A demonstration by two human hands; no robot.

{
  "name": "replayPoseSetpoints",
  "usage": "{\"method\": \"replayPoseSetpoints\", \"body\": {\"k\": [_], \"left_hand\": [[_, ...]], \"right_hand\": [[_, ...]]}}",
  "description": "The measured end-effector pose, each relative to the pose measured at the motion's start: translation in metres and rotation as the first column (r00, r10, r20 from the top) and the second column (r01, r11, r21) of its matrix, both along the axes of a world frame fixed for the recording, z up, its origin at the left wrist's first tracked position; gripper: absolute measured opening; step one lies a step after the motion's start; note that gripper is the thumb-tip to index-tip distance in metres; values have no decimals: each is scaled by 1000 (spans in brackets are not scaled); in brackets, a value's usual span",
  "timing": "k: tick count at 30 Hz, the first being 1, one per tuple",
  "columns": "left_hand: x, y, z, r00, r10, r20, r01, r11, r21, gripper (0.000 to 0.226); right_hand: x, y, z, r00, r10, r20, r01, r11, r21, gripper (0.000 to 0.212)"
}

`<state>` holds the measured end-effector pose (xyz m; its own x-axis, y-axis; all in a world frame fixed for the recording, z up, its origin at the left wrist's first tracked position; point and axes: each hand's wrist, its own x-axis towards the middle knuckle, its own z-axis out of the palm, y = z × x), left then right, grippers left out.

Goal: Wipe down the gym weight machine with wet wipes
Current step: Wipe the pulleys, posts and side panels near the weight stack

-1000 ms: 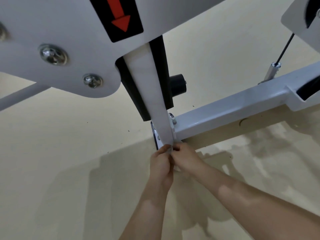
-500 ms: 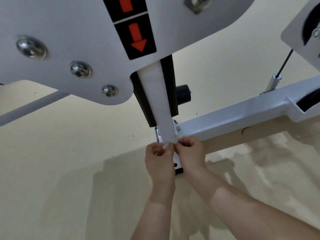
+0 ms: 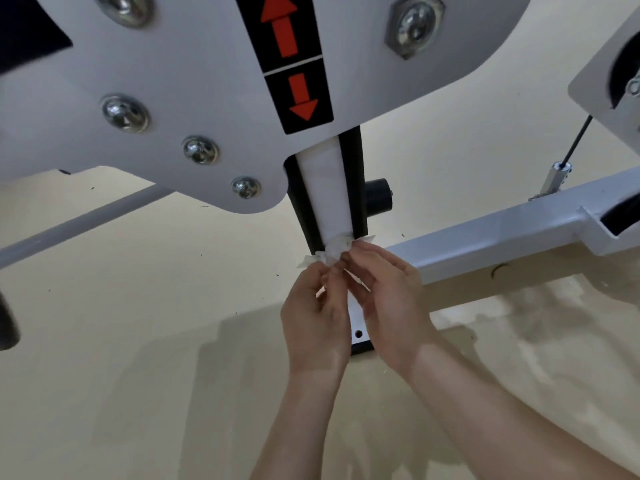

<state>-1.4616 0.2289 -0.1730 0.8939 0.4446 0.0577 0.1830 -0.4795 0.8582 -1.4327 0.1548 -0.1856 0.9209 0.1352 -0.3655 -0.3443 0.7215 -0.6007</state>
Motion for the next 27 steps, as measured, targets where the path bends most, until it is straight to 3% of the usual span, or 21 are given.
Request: {"method": "replayPoseSetpoints", "body": {"k": [2, 4, 6, 10, 12, 15, 18, 20, 22, 24, 27], "left_hand": [[-4, -1, 6, 999, -44, -2, 43, 984, 173, 24], [-3, -4, 20, 995, -88, 52, 74, 971, 227, 25], [0, -10, 37, 986, -111, 128, 89, 982, 165, 19], [8, -17, 64, 931, -83, 355, 73, 997, 41, 22], [8, -16, 63, 920, -78, 384, 83, 997, 2, 28], [2, -15, 43, 959, -41, 279, 40, 999, 8, 31], [-5, -17, 37, 965, -76, 252, 56, 995, 87, 40], [-2, -19, 54, 927, -151, 343, 103, 983, 153, 44], [5, -20, 72, 871, -242, 427, 177, 966, 187, 52], [9, -16, 79, 825, -334, 455, 236, 937, 258, 61], [7, 0, 54, 837, -389, 385, 275, 907, 319, 71]], "right_hand": [[-2, -2, -2, 999, 10, 32, -6, 992, -127, 18], [-6, -2, 0, 991, 50, 126, -16, 966, -260, 20], [-9, -2, 8, 964, 62, 258, 29, 942, -333, 21], [-3, -6, 32, 845, 3, 535, 181, 940, -291, 36], [-1, -6, 32, 844, 13, 537, 173, 940, -295, 42], [-7, -2, 15, 911, 5, 412, 163, 914, -372, 44], [-12, 1, 10, 943, 21, 333, 118, 912, -393, 39], [-9, -2, 28, 864, -7, 503, 181, 937, -298, 47], [-5, -8, 52, 708, 5, 706, 227, 945, -234, 56], [-1, -10, 58, 609, 49, 792, 258, 932, -256, 65], [-4, -6, 32, 677, 147, 721, 249, 876, -412, 75]]}}
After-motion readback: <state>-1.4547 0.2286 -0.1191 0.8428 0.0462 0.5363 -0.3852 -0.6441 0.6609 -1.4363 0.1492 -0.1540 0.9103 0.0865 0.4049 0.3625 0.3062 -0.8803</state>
